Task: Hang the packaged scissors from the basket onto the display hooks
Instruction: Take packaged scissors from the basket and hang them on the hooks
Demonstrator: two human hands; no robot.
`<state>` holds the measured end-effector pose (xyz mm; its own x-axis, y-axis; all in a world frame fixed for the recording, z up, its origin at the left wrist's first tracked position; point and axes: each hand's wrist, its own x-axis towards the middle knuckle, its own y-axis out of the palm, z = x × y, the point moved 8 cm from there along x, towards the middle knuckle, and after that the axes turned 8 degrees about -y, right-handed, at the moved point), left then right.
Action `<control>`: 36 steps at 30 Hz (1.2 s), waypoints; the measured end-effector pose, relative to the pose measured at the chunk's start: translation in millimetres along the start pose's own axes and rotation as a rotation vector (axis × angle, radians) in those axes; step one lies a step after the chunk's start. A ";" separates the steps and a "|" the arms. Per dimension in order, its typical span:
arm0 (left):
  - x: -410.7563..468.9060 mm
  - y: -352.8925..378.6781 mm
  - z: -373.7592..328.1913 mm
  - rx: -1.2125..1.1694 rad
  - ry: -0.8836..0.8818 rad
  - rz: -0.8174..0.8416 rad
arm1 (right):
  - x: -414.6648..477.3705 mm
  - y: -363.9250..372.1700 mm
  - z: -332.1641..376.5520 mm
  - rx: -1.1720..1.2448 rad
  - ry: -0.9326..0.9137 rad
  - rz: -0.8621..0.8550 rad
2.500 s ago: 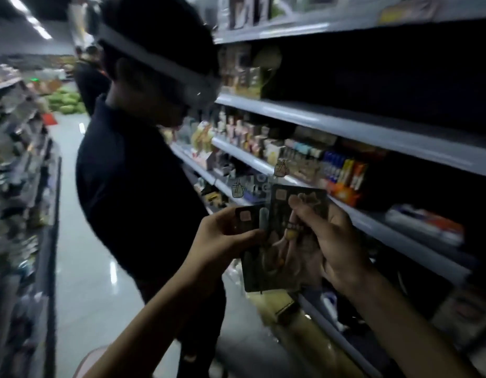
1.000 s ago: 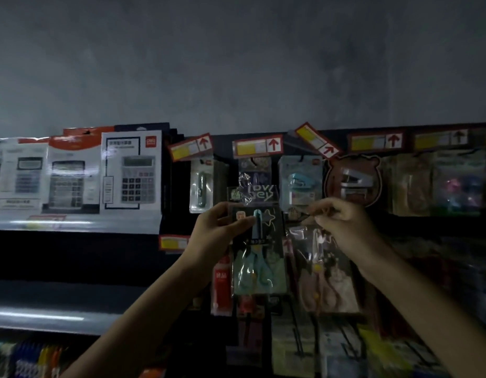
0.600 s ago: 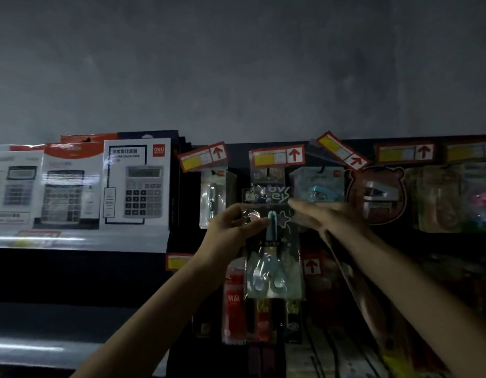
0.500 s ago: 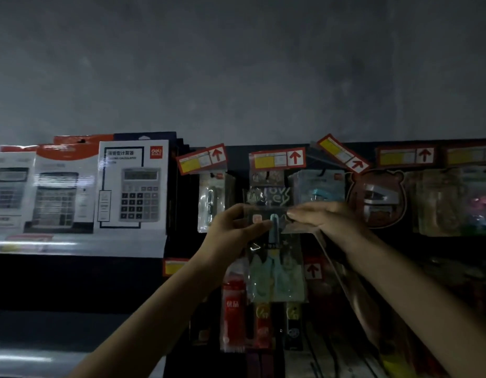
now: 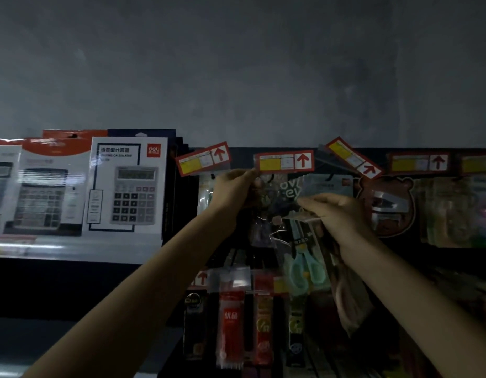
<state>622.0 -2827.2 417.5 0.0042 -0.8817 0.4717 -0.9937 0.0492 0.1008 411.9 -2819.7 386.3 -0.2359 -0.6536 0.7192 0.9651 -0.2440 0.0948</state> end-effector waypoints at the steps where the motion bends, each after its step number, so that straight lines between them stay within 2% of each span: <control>1: 0.2 0.6 -4.7 0.014 0.022 -0.007 | 2.1 0.2 -0.7 0.010 0.004 -0.010; 5: -5.1 -0.4 -22.1 0.080 0.141 -0.081 | 10.1 2.9 -4.4 0.035 0.017 -0.060; 9: -9.6 2.3 -32.7 0.025 0.180 -0.059 | 15.5 10.8 -5.0 0.012 -0.002 -0.092; 13: -9.6 4.7 -46.2 0.151 0.239 -0.055 | 22.2 18.6 -3.5 0.060 -0.016 -0.106; 20: -7.1 5.6 -49.4 0.276 0.247 -0.016 | 35.0 28.6 -0.4 0.069 -0.034 -0.131; 36: -19.8 10.7 -38.1 0.404 0.317 0.013 | 37.7 34.2 -14.5 0.056 0.105 -0.187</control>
<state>615.5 -2791.3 442.6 -0.0373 -0.6937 0.7193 -0.9575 -0.1812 -0.2244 434.4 -2863.0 406.7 -0.4189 -0.6726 0.6101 0.9077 -0.3294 0.2601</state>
